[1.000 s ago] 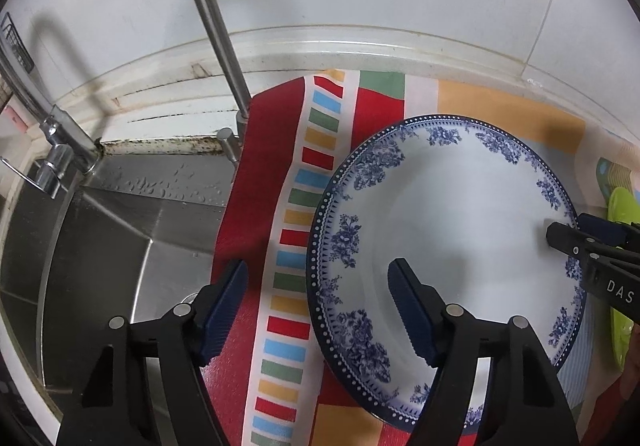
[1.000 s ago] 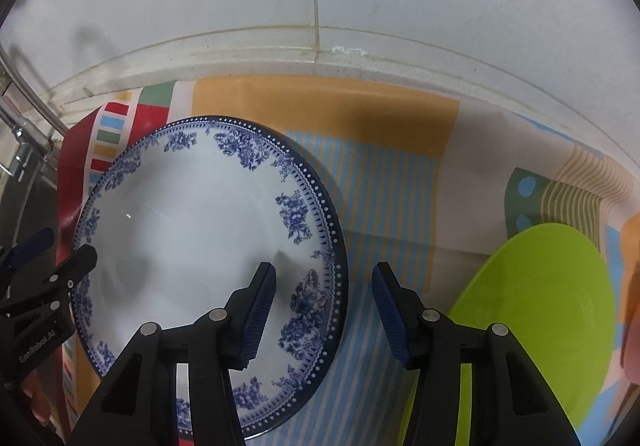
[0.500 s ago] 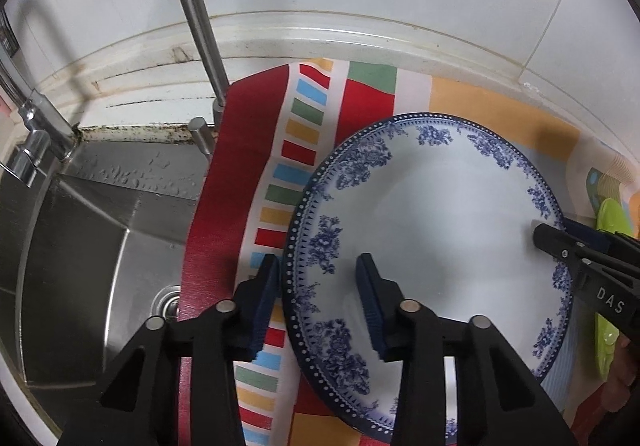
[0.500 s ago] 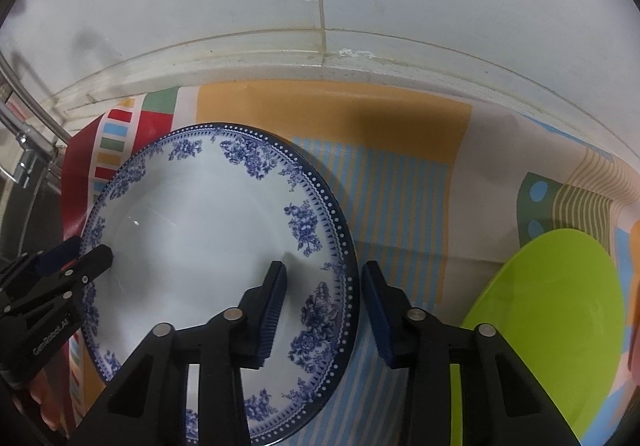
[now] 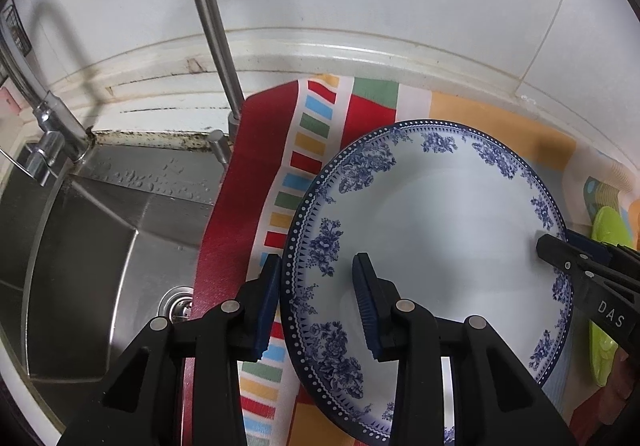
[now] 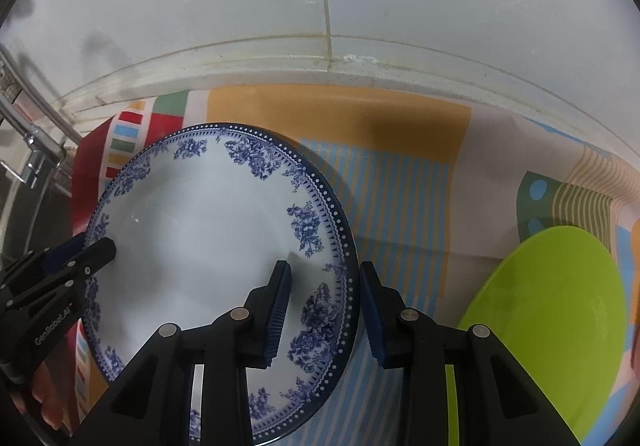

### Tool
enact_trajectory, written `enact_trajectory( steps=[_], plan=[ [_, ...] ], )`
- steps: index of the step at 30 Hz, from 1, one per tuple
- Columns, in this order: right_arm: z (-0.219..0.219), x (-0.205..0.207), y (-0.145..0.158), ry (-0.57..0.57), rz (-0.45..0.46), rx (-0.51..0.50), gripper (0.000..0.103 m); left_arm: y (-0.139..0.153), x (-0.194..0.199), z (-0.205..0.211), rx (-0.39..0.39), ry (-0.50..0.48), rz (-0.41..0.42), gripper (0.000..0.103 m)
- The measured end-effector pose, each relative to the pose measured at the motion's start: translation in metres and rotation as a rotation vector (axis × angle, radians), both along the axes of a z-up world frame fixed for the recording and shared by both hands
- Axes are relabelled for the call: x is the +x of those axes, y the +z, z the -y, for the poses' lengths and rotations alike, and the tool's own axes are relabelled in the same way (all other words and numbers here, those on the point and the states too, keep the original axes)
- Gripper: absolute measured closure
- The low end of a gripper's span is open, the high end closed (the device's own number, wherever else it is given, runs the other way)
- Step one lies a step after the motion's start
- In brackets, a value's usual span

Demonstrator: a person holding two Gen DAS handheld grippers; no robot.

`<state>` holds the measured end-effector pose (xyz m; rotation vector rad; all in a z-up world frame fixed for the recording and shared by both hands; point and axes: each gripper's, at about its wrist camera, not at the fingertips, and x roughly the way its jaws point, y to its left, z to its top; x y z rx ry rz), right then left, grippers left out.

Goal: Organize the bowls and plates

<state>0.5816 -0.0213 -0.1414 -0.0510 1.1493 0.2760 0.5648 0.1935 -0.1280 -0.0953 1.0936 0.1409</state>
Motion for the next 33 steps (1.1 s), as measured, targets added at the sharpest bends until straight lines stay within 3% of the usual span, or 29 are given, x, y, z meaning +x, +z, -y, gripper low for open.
enact_trajectory(
  steps=[9, 21, 33],
  plan=[
    [0.006, -0.020, 0.029, -0.015, 0.033, -0.011, 0.067, 0.023, -0.030, 0.004, -0.018, -0.006, 0.036, 0.067],
    [0.014, -0.081, 0.058, -0.045, 0.079, -0.010, 0.067, 0.048, -0.096, 0.011, -0.030, -0.004, 0.060, 0.067],
    [0.023, -0.149, 0.070, -0.037, 0.093, -0.022, 0.067, 0.047, -0.166, 0.027, -0.039, -0.005, 0.036, 0.067]
  ],
)
